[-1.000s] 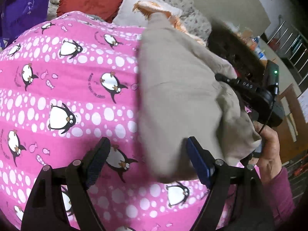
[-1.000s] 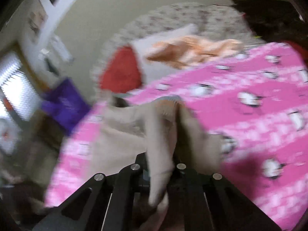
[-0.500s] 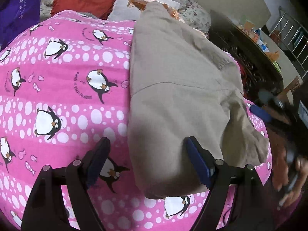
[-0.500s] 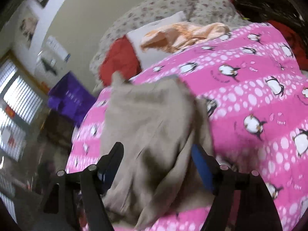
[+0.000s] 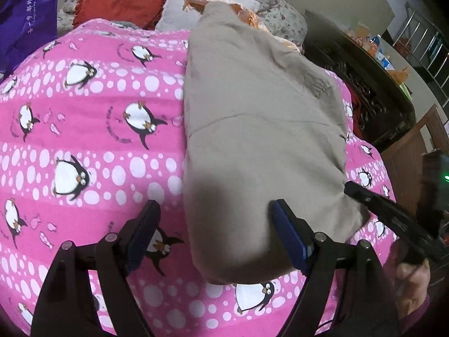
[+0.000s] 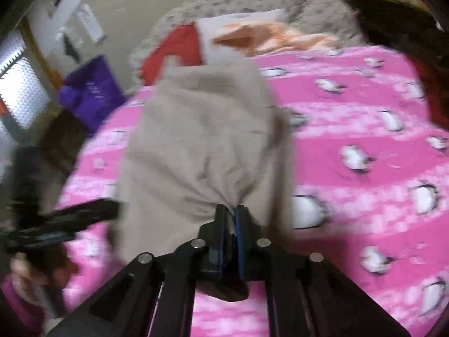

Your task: Fold large clothes

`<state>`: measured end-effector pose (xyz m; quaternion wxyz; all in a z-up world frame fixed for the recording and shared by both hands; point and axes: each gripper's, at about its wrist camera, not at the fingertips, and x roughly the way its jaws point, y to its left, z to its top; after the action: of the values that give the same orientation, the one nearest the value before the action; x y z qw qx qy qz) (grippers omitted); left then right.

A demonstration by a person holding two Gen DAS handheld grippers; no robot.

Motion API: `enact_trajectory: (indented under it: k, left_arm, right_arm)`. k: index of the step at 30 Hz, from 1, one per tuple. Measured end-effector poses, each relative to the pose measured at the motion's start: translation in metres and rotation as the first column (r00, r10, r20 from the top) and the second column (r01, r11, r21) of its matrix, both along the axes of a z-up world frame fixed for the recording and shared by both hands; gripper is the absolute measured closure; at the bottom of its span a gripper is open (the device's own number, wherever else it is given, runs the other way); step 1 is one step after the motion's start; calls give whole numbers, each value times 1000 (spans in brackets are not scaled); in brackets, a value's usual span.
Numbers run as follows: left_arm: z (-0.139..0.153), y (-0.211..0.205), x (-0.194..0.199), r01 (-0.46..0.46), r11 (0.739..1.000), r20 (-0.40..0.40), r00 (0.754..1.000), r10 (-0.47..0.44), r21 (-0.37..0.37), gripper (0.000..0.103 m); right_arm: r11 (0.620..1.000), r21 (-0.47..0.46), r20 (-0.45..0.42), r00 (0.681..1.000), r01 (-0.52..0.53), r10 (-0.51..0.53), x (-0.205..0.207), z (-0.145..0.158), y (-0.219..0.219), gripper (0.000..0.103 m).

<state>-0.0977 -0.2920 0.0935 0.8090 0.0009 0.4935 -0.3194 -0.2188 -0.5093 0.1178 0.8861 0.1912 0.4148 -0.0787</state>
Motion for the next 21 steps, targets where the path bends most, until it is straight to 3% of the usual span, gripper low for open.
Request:
enact_trajectory:
  k: [2, 4, 6, 7, 9, 10, 11, 12, 15, 16, 17, 18, 21]
  left_arm:
    - [-7, -5, 0, 8, 1000, -15, 1000, -8, 16, 20]
    - [-10, -7, -1, 11, 1000, -18, 1000, -11, 21, 20]
    - [-12, -7, -1, 18, 1000, -15, 1000, -18, 20, 20]
    - [-13, -8, -1, 23, 999, -15, 1000, -22, 22, 20]
    - [-15, -10, -1, 23, 999, -22, 1000, -22, 23, 20]
    - [-16, -11, 0, 21, 1000, -27, 999, -21, 20, 20]
    - [-17, -12, 1, 19, 1000, -30, 999, -18, 18, 20]
    - [-17, -13, 1, 15, 1000, -33, 999, -15, 15, 20]
    - [-20, -16, -1, 17, 1000, -37, 999, -16, 17, 20]
    - [-20, -18, -2, 21, 1000, -33, 999, -20, 24, 20]
    - [-19, -20, -3, 23, 999, -27, 999, -23, 34, 20]
    - [-17, -22, -3, 26, 999, -21, 999, -25, 44, 20]
    - [-10, -28, -3, 45, 998, -1, 999, -45, 40, 19]
  right_arm:
    - [997, 61, -53, 998, 42, -39, -1, -22, -17, 103]
    - [997, 16, -114, 991, 73, -71, -3, -38, -22, 103]
    - [986, 148, -77, 995, 76, -65, -15, -40, -32, 102]
    - [973, 213, -25, 996, 91, -87, -22, -32, -38, 95]
    - [972, 210, 30, 993, 109, -117, -23, -14, -42, 71]
    - [974, 207, 80, 990, 96, -114, -19, -1, -43, 47]
    - [975, 205, 115, 987, 88, -113, -15, 6, -43, 34]
    - [977, 195, 148, 982, 88, -118, -7, 15, -43, 33]
    - [979, 184, 138, 984, 90, -116, 33, 18, -48, 34]
    - [976, 206, 120, 988, 71, -98, 52, 13, -51, 40]
    - [973, 222, 107, 991, 58, -83, 64, 10, -49, 71]
    - [974, 224, 92, 993, 47, -69, 76, 7, -50, 96]
    - [996, 82, 94, 995, 36, -44, 92, 20, -47, 100]
